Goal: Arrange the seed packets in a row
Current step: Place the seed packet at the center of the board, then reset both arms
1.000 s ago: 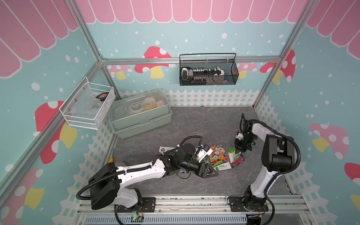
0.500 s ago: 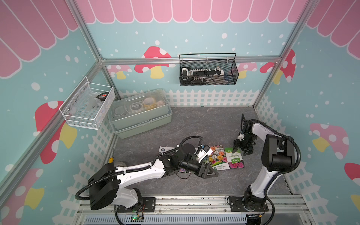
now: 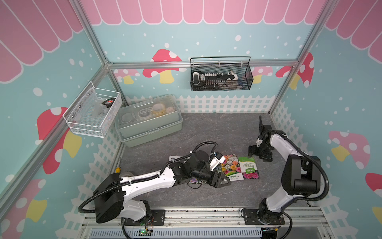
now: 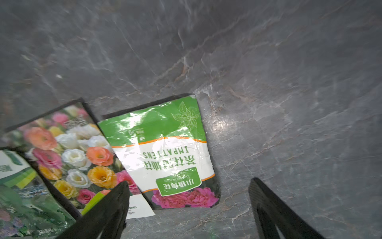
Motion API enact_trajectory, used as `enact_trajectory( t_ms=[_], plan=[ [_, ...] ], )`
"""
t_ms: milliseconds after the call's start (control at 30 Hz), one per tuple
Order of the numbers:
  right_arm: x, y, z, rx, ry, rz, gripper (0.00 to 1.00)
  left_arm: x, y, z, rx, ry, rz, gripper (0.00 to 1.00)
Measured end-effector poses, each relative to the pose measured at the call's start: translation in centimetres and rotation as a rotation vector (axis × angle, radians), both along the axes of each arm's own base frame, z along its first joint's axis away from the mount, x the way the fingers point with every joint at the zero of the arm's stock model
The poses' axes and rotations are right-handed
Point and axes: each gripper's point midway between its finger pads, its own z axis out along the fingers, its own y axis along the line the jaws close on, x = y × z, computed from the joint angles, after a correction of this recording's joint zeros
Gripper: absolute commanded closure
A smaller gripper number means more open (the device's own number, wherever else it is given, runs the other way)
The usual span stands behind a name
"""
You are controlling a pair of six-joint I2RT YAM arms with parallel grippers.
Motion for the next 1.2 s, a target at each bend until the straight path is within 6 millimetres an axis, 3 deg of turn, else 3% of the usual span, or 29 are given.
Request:
enact_trajectory(
  t_ms=[133,300,433,633,767,1067,1200],
  plan=[
    [1.6,0.7,3.2,-0.025,-0.166,0.019,0.08,5.2,1.3,2.4,0.017,-0.044,0.151,0.26],
    [2.2,1.0,5.3,-0.050,-0.314,0.033,0.06,14.3,6.1,4.5,0.061,-0.085,0.436,0.23],
    [1.7,0.9,5.4,-0.076,-0.404,0.024,0.03,20.6,11.3,4.2,0.120,-0.088,0.649,0.23],
    [0.3,0.4,6.4,-0.138,-0.582,-0.002,0.01,26.3,19.1,2.2,0.251,-0.170,0.900,0.23],
    [0.0,-0.8,7.0,-0.202,-0.689,-0.052,0.01,28.2,25.3,0.9,0.380,-0.369,1.064,0.21],
    [-1.2,-1.1,6.6,-0.287,-0.821,-0.102,0.01,27.9,39.7,-3.8,0.731,-0.567,1.334,0.19],
    [-0.1,-2.4,6.4,-0.386,-0.826,-0.125,0.01,26.8,42.7,-6.3,0.787,-0.582,1.395,0.17]
  ],
)
